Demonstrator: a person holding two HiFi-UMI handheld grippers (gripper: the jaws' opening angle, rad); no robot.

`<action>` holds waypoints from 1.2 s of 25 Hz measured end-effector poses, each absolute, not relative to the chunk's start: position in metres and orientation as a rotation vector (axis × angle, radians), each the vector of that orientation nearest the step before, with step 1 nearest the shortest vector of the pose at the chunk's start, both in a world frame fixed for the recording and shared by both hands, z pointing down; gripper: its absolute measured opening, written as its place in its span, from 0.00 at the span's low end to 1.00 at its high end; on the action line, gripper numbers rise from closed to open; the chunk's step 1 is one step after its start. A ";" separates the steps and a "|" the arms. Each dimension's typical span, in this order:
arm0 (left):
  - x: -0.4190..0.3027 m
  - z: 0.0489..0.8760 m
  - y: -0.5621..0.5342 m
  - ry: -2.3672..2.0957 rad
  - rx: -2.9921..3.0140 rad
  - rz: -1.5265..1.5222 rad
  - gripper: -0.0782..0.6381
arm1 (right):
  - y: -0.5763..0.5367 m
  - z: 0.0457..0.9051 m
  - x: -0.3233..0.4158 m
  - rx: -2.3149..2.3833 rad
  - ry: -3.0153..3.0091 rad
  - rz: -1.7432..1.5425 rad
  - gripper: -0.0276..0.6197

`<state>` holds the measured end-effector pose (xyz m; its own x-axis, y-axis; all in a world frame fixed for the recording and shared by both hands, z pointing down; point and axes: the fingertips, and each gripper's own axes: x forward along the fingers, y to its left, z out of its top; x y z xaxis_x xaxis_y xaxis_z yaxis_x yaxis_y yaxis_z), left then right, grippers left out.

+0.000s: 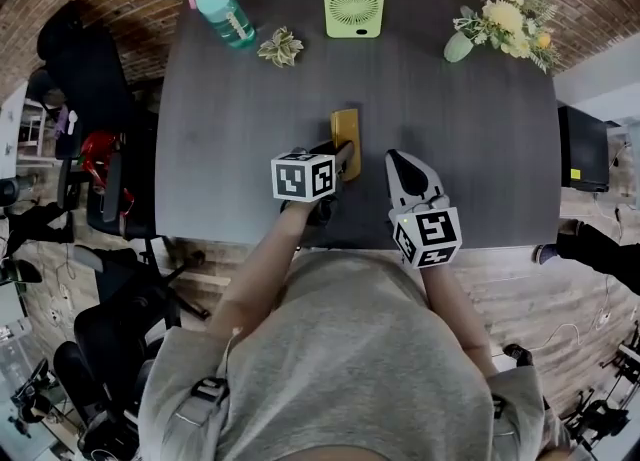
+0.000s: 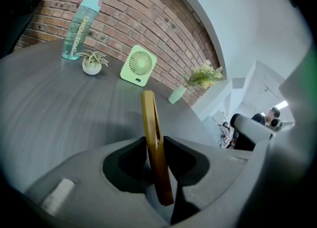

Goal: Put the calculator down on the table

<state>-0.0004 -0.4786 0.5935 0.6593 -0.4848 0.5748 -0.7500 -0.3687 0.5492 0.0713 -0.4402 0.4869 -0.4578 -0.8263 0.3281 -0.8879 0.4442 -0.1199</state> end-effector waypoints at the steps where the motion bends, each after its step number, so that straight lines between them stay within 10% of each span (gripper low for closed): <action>1: -0.001 0.595 -0.480 -0.957 2.038 0.405 0.25 | -0.441 0.487 0.071 1.494 -2.475 0.406 0.05; 30: -0.027 0.631 -0.496 -1.157 1.983 0.639 0.36 | -0.439 0.488 0.062 1.476 -2.489 0.411 0.05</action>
